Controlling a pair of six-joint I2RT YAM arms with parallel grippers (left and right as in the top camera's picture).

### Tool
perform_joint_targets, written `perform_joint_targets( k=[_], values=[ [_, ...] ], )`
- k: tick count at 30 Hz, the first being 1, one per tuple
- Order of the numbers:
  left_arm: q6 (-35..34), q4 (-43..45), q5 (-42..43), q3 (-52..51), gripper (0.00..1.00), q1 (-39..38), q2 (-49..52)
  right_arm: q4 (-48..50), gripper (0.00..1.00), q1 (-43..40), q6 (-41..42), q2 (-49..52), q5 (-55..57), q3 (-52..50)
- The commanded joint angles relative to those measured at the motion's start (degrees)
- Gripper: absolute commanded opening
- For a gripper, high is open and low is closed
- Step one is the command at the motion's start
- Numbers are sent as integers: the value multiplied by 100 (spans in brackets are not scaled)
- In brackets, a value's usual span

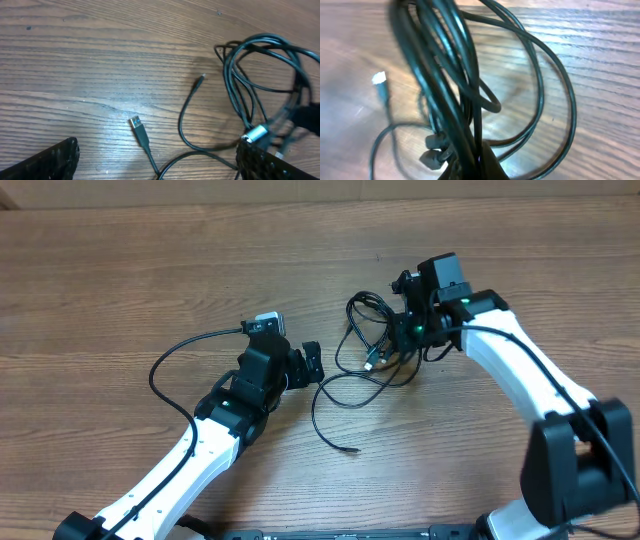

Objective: Untangle cables

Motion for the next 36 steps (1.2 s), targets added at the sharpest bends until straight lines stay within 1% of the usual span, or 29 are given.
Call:
perform_joint_targets(
  k=[1,7,11,13,19,23,24,25,26,27,28,31,33,36],
  values=[
    [-35,2,31,39,100,24,33,-109,4,44,-387,-306,-138,61],
    [-35,2,31,39,99,24,35,-201,4,44,-389,-393,-157,61],
    [-33,2,31,39,100,24,33,-289,4,44,-721,-393,-691,61],
    [-35,2,31,39,100,24,33,-474,4,44,-981,-393,-955,59],
    [-35,2,28,39,100,24,33,-1325,4,44,-1244,-385,-927,4],
    [-35,2,31,39,99,24,35,-1488,6,44,-1259,-385,-927,-136],
    [-35,2,31,39,100,24,33,-1480,10,44,-1261,-385,-927,-157],
    [-35,2,31,39,100,24,33,-1443,23,44,-1259,-385,-927,-179],
    [-35,2,31,39,100,24,33,-1379,53,44,-1259,-385,-927,-203],
    [-35,2,31,39,100,24,33,-1327,75,44,-1259,-385,-927,-208],
    [-35,2,31,39,100,24,33,-1263,81,44,-1259,-385,-927,-208],
    [-35,2,31,39,100,24,33,-935,97,44,-1259,-385,-925,-208],
    [-35,2,31,39,100,24,33,-669,100,44,-1261,-385,-925,-208],
    [-35,2,31,39,100,24,33,-192,100,44,-1261,-385,-820,-208]
  ],
)
